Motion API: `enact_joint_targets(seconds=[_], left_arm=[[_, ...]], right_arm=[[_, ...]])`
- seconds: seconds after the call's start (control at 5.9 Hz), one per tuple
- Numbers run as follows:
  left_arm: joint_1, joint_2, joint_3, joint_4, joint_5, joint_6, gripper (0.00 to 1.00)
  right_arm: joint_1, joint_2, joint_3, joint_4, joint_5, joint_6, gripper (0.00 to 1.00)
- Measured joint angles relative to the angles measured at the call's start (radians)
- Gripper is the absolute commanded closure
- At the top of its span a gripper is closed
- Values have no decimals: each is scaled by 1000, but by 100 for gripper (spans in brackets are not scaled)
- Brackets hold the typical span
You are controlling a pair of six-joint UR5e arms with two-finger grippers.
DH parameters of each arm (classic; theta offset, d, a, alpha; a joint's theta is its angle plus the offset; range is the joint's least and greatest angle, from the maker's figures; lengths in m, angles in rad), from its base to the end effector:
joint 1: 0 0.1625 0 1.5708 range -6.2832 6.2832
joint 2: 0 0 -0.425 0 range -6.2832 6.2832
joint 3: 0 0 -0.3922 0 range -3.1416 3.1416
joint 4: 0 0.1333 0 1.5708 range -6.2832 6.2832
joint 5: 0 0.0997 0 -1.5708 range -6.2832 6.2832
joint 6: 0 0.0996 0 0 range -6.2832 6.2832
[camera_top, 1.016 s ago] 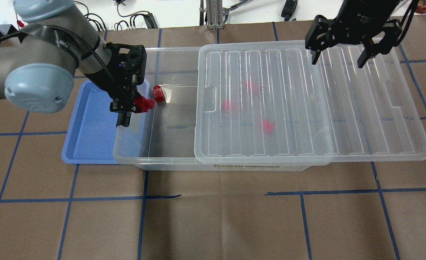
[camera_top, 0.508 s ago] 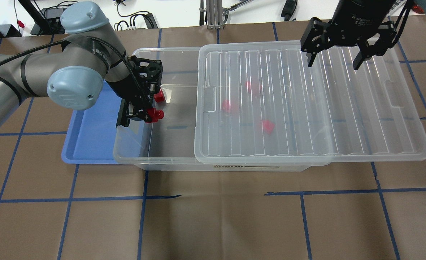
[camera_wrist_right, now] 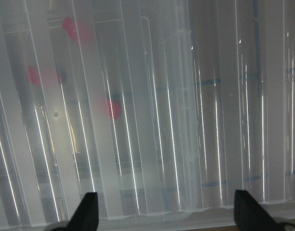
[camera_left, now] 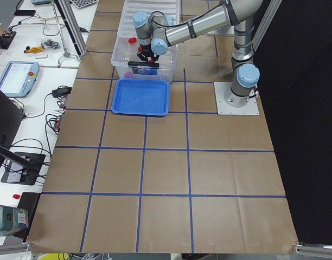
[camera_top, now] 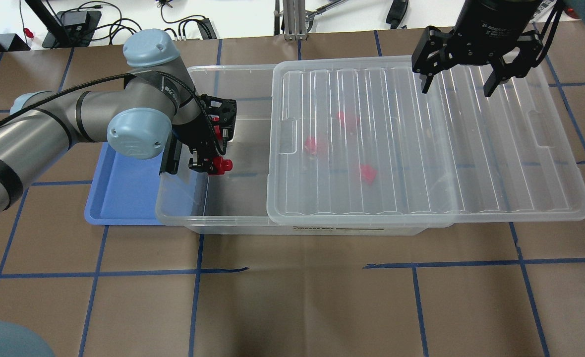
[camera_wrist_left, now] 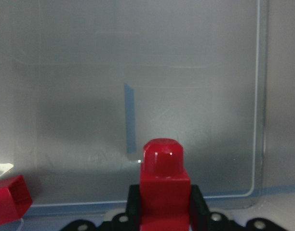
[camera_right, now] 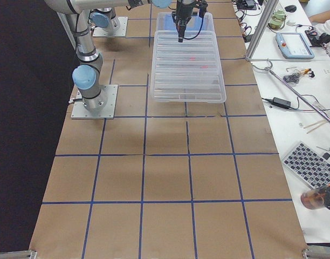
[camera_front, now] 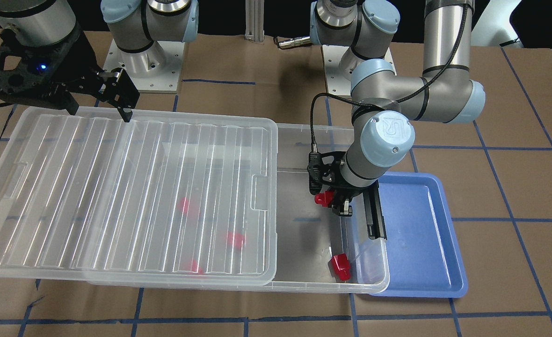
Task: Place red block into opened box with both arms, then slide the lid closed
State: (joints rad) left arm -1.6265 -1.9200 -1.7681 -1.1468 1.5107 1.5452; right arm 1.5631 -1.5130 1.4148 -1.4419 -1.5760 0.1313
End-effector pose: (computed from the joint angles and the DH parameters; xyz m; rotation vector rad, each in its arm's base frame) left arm -0.1706 -0.5587 0.2472 -2.1589 -2.1026 -0.0745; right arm 0.1288 -0.5125 0.5226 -0.2175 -3.1266 -0.0475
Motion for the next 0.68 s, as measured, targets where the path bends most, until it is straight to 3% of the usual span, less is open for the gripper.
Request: enact_joint_targets(seconds=[0.17, 0.34, 0.51, 0.68], left_arm=[[-3, -27, -23, 57, 3, 0, 97], [-4, -40, -45, 99, 4, 0, 35], [-4, -45, -55, 112, 4, 0, 3], [-4, -44, -55, 112, 5, 0, 2]], right_arm=[[0, 0, 1, 0, -3, -1, 0], [0, 0, 2, 0, -5, -2, 0], [0, 1, 2, 0, -7, -3, 0], [0, 2, 2, 0, -8, -4, 0]])
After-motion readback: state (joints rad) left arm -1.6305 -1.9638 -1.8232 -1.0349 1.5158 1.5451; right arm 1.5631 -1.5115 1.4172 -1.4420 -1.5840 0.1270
